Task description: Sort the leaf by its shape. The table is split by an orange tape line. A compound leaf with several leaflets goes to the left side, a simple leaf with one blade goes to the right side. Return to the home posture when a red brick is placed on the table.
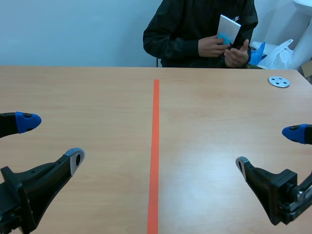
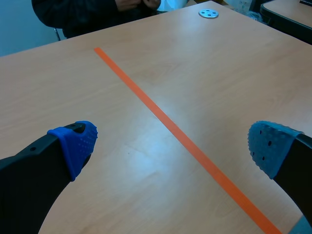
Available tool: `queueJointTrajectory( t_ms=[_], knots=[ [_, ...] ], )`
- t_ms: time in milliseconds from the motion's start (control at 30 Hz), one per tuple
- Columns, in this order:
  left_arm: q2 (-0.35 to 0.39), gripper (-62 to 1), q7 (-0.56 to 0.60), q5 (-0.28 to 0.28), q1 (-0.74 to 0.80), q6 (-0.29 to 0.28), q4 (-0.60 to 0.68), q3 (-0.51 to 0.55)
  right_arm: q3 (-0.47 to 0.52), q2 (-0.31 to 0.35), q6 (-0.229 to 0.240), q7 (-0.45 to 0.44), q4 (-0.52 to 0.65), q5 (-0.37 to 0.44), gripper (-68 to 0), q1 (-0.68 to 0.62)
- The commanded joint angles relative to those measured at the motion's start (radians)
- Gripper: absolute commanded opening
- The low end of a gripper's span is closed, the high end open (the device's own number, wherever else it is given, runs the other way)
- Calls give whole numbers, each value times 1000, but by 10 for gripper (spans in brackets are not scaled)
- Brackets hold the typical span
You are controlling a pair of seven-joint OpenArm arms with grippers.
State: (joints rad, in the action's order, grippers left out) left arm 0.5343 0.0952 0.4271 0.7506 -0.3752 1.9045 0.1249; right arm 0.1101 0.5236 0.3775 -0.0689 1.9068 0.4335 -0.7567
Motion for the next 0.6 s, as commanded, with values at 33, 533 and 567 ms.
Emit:
queueJointTrajectory(
  t_ms=[33, 533, 567],
  knots=[
    [-7, 14, 18, 6, 0, -3, 21, -3, 13, 2, -3, -4, 18, 8, 4, 26],
    [-7, 14, 17, 6, 0, -3, 21, -3, 13, 2, 1, 8, 18, 8, 4, 42],
    [-7, 14, 17, 6, 0, -3, 21, -3, 13, 2, 1, 8, 18, 8, 4, 42]
  ],
)
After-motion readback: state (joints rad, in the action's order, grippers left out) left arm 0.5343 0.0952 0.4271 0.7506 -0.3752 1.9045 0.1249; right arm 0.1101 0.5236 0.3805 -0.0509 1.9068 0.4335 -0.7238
